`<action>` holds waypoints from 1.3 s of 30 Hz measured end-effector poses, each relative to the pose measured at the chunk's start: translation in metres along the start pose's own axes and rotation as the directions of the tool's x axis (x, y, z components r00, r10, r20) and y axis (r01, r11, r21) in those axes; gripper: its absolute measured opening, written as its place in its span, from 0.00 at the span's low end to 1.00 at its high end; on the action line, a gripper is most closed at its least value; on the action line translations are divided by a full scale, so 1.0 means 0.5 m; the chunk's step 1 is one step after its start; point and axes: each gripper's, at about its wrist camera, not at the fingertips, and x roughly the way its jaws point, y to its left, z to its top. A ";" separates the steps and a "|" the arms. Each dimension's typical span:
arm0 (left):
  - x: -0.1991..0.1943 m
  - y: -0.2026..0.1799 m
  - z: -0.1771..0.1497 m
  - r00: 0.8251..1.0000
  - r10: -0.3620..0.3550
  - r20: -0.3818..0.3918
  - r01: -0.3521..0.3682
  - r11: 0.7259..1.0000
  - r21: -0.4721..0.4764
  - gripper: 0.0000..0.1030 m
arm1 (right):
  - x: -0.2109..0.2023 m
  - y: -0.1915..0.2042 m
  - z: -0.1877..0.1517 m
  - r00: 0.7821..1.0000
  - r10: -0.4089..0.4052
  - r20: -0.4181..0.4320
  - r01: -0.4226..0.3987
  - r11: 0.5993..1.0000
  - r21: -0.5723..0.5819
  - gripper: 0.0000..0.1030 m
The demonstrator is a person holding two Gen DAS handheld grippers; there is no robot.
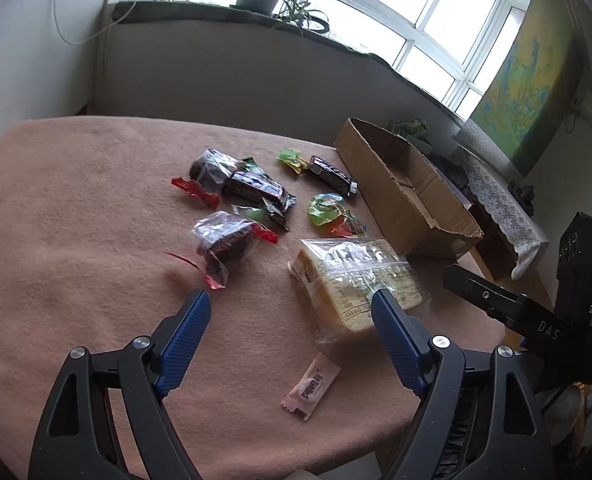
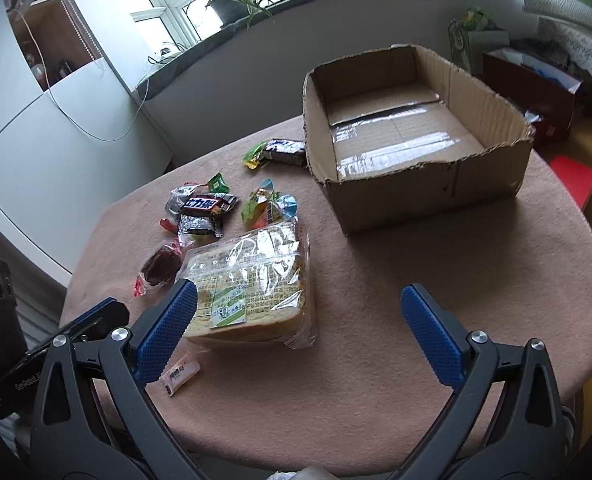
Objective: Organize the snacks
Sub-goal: 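Move both grippers to the bagged bread loaf and close on it, then lift the bread loaf and carry it over the cardboard box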
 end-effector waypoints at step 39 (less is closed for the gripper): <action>0.087 -0.037 -0.010 0.986 -0.127 -0.110 0.130 0.991 0.018 0.44 | 0.080 0.010 -0.006 0.979 0.152 -0.139 -0.155 0.988 -0.005 0.58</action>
